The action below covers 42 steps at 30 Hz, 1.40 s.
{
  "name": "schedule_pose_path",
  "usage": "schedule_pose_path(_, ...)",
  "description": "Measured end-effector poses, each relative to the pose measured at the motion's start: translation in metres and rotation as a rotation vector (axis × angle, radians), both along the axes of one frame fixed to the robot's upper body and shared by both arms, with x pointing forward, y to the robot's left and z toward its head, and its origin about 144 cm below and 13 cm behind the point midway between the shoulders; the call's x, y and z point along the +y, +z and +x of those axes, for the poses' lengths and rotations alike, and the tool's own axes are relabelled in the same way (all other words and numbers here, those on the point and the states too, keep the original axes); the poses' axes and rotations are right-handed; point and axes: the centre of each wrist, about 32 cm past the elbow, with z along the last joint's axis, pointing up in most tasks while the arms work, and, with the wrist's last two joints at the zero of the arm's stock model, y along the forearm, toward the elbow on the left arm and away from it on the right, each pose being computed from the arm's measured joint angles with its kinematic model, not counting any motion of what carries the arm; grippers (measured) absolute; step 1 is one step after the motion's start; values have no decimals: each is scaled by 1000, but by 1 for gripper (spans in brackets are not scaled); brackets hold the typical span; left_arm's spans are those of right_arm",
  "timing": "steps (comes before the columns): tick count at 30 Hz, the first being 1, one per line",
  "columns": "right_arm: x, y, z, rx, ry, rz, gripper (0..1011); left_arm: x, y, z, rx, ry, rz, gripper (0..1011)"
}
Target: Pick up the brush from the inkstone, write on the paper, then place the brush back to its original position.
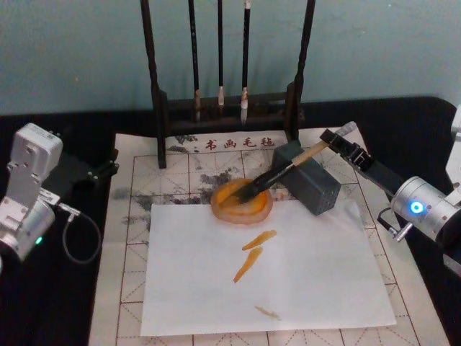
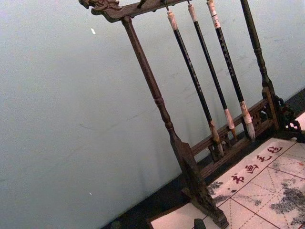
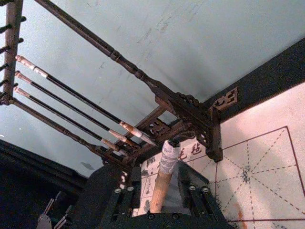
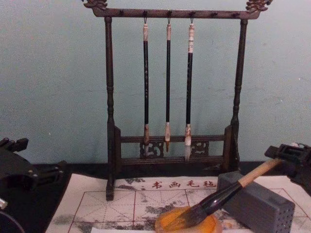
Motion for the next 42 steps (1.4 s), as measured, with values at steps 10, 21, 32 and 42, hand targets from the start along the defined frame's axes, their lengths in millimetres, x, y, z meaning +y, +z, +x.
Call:
schedule_pose_path(10, 0, 0, 0, -1, -1, 1, 787, 0, 0, 0, 0, 0, 0, 1001)
schedule_pose_path(21, 0, 0, 0, -1, -1, 1, 1000, 0, 0, 0, 0, 0, 0, 1001)
schedule_pose_path(32, 0, 0, 0, -3, -2, 1, 1000, 0, 0, 0, 0, 0, 0, 1001)
schedule_pose_path(42, -10, 5, -11, -86, -15, -60, 1000, 0, 0, 0, 0, 0, 0, 1001)
